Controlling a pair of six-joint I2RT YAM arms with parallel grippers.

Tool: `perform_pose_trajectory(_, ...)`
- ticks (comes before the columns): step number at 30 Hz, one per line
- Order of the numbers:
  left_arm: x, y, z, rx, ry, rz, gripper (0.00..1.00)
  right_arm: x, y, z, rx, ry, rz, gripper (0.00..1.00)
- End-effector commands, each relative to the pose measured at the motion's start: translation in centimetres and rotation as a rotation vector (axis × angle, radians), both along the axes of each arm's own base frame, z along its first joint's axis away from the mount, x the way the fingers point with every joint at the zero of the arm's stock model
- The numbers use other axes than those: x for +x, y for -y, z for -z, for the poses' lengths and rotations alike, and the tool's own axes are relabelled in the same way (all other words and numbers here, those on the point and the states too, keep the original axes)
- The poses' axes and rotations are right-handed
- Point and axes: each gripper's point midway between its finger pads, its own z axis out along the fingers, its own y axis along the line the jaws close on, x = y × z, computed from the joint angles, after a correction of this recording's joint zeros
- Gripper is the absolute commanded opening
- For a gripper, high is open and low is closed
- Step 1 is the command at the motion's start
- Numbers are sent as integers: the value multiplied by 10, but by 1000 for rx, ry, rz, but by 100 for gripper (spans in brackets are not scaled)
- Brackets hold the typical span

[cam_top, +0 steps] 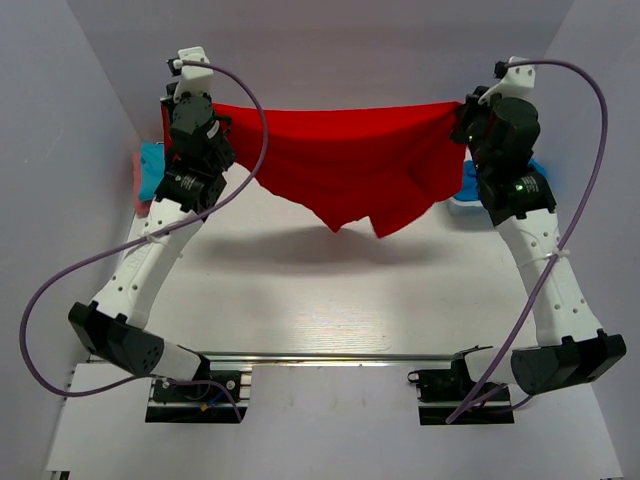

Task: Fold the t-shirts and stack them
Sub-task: Flatten out the tshirt

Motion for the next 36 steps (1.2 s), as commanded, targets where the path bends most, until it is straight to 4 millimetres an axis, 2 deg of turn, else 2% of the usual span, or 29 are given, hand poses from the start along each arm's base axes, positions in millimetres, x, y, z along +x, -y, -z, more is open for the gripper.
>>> perform_pose_trajectory(1, 0, -21, -19, 15, 12, -71, 0, -9, 22, -71, -54, 153, 78, 0)
perform_pose_trajectory(3, 8, -18, -18, 11, 6, -33, 0, -15, 23, -79, -71, 162, 75, 0)
perform_pose_trajectory(6, 2, -15, -29, -30, 33, 60, 0, -31, 23, -93, -66, 202, 52, 0)
perform_pose_trajectory(7, -1, -13, -32, -54, 51, 90, 0, -31, 21, -87, -71, 188, 40, 0)
perform_pose_trajectory(8, -12, -12, -45, -68, 85, 128, 0, -39, 22, -93, -65, 209, 40, 0)
perform_pose_trajectory(10, -24, -12, -55, -85, 116, 160, 0, -49, 23, -93, -64, 217, 31, 0)
perform_pose_trajectory(11, -29, -12, -54, -95, 116, 173, 0, -65, 27, -105, -55, 255, 33, 0)
perform_pose_trajectory(12, -46, -17, -63, -98, 137, 187, 0, -67, 30, -101, -66, 251, 45, 0)
perform_pose_trajectory(13, -52, -17, -62, -97, 140, 198, 0, -71, 31, -102, -66, 256, 47, 0)
perform_pose_trajectory(14, -60, -20, -64, -112, 157, 200, 0, -87, 37, -113, -60, 291, 56, 0)
perform_pose_trajectory(15, -78, -27, -70, -118, 182, 201, 0, -91, 40, -109, -61, 285, 72, 0)
perform_pose_trajectory(16, -83, -28, -67, -129, 183, 203, 0, -94, 43, -109, -69, 287, 79, 0)
perform_pose_trajectory(19, -109, -35, -66, -165, 197, 220, 0, -126, 53, -117, -49, 337, 95, 0)
perform_pose_trajectory(24, -133, -29, -61, -210, 231, 307, 0, -150, 55, -110, -43, 343, 70, 0)
perform_pose_trajectory(28, -140, -11, -54, -248, 205, 434, 0, -151, 53, -103, -33, 324, 62, 0)
perform_pose_trajectory(29, -137, -6, -49, -252, 193, 454, 0, -148, 52, -99, -30, 313, 61, 0)
perform_pose_trajectory(31, -124, 2, -24, -266, 143, 464, 0, -134, 49, -84, -21, 268, 59, 0)
perform_pose_trajectory(32, -124, 2, -26, -267, 153, 465, 0, -126, 46, -77, -19, 248, 56, 0)
perform_pose_trajectory(33, -110, 4, -2, -286, 107, 437, 0, -116, 41, -62, -14, 214, 46, 0)
perform_pose_trajectory(34, -100, 6, 13, -302, 75, 416, 0, -98, 36, -46, -19, 173, 43, 0)
perform_pose_trajectory(35, -80, 11, 46, -308, -6, 392, 0, -89, 32, -36, -7, 148, 34, 0)
perform_pose_trajectory(36, -70, 11, 69, -316, -62, 358, 0, -76, 28, -9, 1, 87, 34, 0)
